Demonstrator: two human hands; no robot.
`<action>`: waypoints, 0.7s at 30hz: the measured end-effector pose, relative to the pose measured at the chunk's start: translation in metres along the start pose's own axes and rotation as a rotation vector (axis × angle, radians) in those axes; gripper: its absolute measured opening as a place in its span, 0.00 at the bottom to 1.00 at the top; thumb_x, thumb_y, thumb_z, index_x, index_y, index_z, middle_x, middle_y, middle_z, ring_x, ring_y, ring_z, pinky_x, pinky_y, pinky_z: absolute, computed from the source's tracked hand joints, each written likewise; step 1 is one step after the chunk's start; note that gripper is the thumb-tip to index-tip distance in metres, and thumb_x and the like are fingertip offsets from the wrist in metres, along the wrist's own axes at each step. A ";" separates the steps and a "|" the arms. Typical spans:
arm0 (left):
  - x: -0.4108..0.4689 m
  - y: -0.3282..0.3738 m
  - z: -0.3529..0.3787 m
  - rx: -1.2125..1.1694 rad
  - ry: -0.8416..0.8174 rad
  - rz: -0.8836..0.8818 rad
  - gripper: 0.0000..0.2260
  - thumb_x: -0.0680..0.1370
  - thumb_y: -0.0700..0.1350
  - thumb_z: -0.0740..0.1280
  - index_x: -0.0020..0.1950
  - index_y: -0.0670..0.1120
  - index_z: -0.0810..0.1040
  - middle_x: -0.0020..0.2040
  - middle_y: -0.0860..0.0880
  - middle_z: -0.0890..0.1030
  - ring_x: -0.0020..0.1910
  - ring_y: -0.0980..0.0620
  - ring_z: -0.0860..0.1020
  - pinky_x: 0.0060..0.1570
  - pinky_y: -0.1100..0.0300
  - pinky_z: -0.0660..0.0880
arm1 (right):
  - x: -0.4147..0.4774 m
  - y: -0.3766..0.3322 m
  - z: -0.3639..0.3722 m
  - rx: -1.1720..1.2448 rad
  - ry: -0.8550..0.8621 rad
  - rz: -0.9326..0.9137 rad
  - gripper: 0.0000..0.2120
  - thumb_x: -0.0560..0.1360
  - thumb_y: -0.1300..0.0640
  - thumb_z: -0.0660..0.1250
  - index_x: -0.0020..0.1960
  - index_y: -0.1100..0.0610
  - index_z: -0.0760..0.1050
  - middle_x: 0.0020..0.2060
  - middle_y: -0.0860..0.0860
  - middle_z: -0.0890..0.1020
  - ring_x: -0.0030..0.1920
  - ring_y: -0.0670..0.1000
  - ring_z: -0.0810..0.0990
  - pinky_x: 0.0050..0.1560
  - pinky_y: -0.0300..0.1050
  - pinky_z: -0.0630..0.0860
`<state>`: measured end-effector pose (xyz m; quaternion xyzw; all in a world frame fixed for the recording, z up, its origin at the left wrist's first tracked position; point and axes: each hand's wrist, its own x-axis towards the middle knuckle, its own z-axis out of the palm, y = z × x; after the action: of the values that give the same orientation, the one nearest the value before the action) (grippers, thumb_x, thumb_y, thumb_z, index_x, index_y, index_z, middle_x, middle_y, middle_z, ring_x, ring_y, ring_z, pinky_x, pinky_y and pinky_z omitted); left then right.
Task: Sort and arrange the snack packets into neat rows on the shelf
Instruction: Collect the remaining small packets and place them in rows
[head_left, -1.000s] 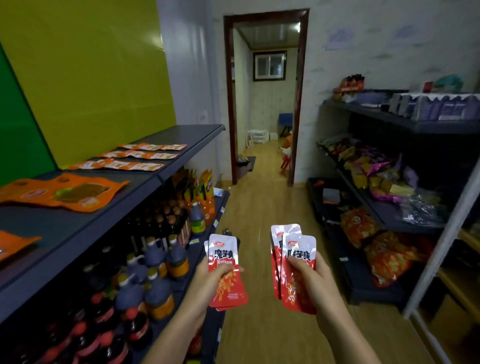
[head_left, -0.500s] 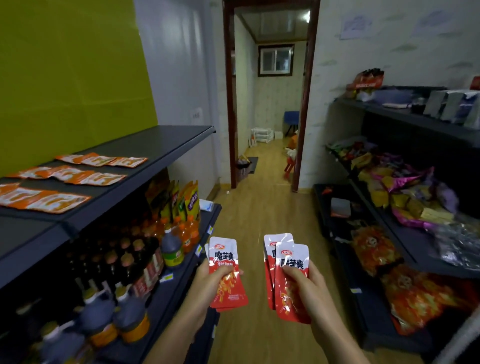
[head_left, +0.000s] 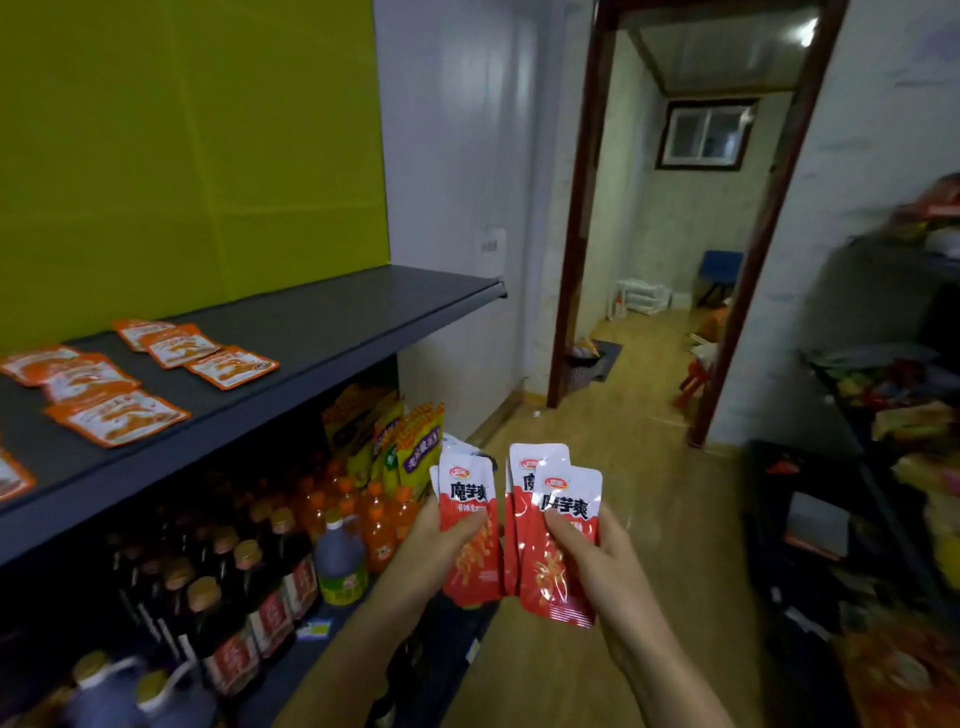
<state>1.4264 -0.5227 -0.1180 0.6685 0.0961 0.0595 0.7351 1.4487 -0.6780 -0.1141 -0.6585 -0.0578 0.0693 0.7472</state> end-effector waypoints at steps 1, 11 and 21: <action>0.010 0.002 0.000 0.002 0.014 0.014 0.12 0.77 0.40 0.65 0.60 0.49 0.75 0.50 0.53 0.83 0.50 0.52 0.81 0.55 0.53 0.76 | 0.016 0.000 0.003 -0.010 -0.034 -0.008 0.08 0.75 0.62 0.65 0.52 0.52 0.75 0.43 0.49 0.83 0.40 0.45 0.82 0.36 0.32 0.78; 0.117 0.043 -0.014 -0.212 0.262 0.135 0.12 0.76 0.49 0.65 0.59 0.52 0.74 0.52 0.48 0.83 0.50 0.48 0.82 0.52 0.49 0.79 | 0.164 -0.027 0.055 -0.053 -0.334 -0.063 0.06 0.75 0.57 0.66 0.52 0.51 0.76 0.44 0.51 0.85 0.42 0.49 0.85 0.43 0.45 0.82; 0.156 0.114 -0.079 -0.047 0.673 0.428 0.11 0.74 0.39 0.68 0.53 0.52 0.76 0.48 0.51 0.84 0.44 0.55 0.84 0.42 0.62 0.81 | 0.251 -0.082 0.157 -0.132 -0.718 -0.311 0.06 0.75 0.53 0.67 0.51 0.45 0.77 0.48 0.47 0.84 0.49 0.48 0.83 0.54 0.52 0.79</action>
<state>1.5655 -0.4014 -0.0208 0.5996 0.1886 0.4292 0.6486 1.6702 -0.4896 -0.0140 -0.6225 -0.4187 0.1774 0.6370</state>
